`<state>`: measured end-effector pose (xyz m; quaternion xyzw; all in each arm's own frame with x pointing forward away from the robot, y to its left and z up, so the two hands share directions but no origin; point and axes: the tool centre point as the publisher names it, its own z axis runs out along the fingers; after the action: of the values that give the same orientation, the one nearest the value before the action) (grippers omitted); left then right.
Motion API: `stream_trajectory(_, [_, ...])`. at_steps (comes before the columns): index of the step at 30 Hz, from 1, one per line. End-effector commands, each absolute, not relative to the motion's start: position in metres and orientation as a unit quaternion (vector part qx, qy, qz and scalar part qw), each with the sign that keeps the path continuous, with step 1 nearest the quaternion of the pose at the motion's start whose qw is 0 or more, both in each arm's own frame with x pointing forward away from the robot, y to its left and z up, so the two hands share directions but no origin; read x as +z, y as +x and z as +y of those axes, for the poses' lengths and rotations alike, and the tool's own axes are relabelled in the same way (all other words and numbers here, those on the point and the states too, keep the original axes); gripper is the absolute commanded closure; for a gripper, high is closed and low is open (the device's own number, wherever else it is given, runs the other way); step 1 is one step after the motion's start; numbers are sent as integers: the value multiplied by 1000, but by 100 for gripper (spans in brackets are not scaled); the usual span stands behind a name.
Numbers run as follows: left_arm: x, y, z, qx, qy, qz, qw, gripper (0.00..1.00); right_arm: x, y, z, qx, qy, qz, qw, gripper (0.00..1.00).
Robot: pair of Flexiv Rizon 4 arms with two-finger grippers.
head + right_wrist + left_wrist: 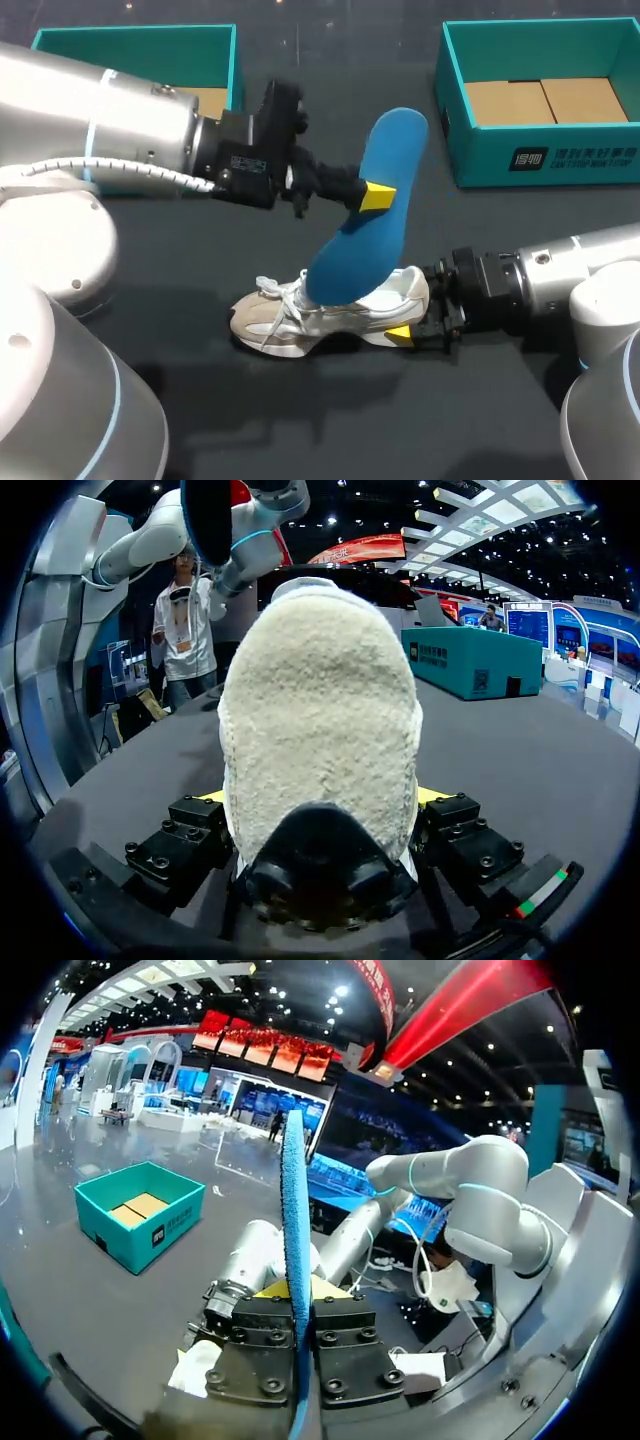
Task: Take the shoe out of the shoebox, open the shoe tongue, remove and reinsert the insole, then place the shoe into the shoebox
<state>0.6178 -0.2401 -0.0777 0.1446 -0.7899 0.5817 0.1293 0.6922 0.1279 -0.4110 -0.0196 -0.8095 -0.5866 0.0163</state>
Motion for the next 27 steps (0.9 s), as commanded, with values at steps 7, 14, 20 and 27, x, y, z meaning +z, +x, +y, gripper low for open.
stream_trajectory(7, [-73, 596, -210, 611, 155, -766, 127, 100, -410, 691, 128, -586, -20, -810, 16, 100])
stream_trajectory(14, [-68, 592, -196, 628, 175, -744, 146, 100, -410, 691, 128, -586, -20, -810, 16, 100])
stream_trajectory(20, [-66, 589, -190, 635, 189, -728, 176, 100, -410, 691, 128, -586, -20, -810, 16, 100])
stream_trajectory(27, [-65, 579, -178, 641, 190, -716, 203, 100, -410, 691, 128, -586, -20, -810, 16, 100])
